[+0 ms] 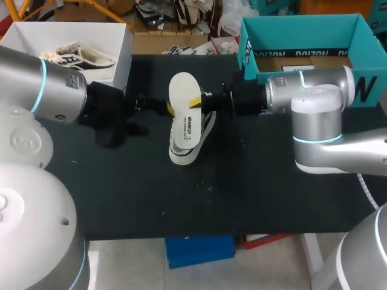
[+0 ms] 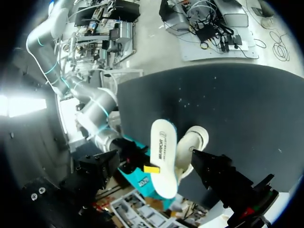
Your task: Take the shoe out of the shoebox, open the shoe tongue, remove and reinsert the insole, then place the shoe into the shoebox
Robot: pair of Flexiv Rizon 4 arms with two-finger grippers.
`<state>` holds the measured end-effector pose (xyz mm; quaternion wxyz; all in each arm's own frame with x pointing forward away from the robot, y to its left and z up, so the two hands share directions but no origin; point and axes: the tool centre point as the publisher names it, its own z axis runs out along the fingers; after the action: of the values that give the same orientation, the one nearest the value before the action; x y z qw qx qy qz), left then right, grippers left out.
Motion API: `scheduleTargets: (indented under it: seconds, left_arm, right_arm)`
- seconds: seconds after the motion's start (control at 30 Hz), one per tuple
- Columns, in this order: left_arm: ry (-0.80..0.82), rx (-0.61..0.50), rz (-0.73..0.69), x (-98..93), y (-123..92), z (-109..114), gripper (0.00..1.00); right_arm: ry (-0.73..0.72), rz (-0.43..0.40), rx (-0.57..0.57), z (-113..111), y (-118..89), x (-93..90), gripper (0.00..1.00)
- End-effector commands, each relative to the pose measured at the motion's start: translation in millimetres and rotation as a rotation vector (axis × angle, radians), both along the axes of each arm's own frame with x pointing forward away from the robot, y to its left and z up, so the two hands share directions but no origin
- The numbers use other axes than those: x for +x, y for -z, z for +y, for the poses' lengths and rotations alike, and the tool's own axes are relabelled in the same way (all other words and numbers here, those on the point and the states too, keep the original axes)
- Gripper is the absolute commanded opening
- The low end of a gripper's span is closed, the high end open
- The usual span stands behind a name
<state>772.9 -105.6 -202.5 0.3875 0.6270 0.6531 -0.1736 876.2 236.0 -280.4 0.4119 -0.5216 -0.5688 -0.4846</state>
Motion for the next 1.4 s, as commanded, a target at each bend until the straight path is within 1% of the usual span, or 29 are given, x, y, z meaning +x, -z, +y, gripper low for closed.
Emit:
scheduleTargets:
  seconds: [0.03, 0.07, 0.13, 0.17, 0.23, 0.27, 0.5, 0.67, 0.83, 0.93, 1.13, 1.4]
  left_arm:
    - [-0.064, 0.228, 0.036, 0.2, -2.4, -3.6, 1.00]
    - [-0.064, 0.228, 0.036, 0.2, -2.4, -3.6, 1.00]
    - [-0.088, 0.331, 0.083, 3.0, 4.0, -14.6, 1.00]
    - [-0.058, 0.327, 0.086, 3.0, 5.3, -18.5, 1.00]
    - [-0.068, 0.394, 0.132, 5.8, 8.8, -25.7, 1.00]
    - [-0.060, 0.392, 0.161, 7.8, 10.1, -26.6, 1.00]
    - [-0.065, 0.473, 0.208, 14.2, 17.4, -36.0, 1.00]
    - [-0.071, 0.574, 0.227, 14.6, 21.5, -46.2, 1.00]
    - [-0.063, 0.628, 0.201, 12.7, 22.8, -53.5, 1.00]
    - [-0.061, 0.652, 0.192, 13.0, 26.1, -55.2, 1.00]
    - [-0.043, 0.657, 0.200, 16.6, 38.6, -56.5, 1.00]
    - [-0.003, 0.611, 0.173, 26.8, 52.0, -58.6, 1.00]
  right_arm:
    - [0.004, 0.000, -0.002, 1.4, 0.1, -0.4, 0.00]
    - [0.004, 0.000, -0.002, 1.4, 0.1, -0.4, 0.00]
    - [0.004, 0.000, -0.002, 1.4, 0.1, -0.4, 0.00]
    - [0.004, 0.000, -0.002, 1.4, 0.1, -0.4, 0.00]
    - [0.004, 0.000, -0.002, 1.4, 0.1, -0.4, 0.00]
    - [0.004, 0.000, -0.002, 1.4, 0.1, -0.4, 0.00]
    - [0.004, 0.000, -0.002, 1.4, 0.1, -0.4, 0.00]
    - [0.004, 0.000, -0.002, 1.4, 0.1, -0.4, 0.00]
    - [0.004, 0.000, -0.002, 1.4, 0.1, -0.4, 0.00]
    - [0.004, 0.000, -0.002, 1.4, 0.1, -0.4, 0.00]
    - [0.004, 0.000, -0.002, 1.4, 0.1, -0.4, 0.00]
    - [0.004, 0.000, -0.002, 1.4, 0.1, -0.4, 0.00]
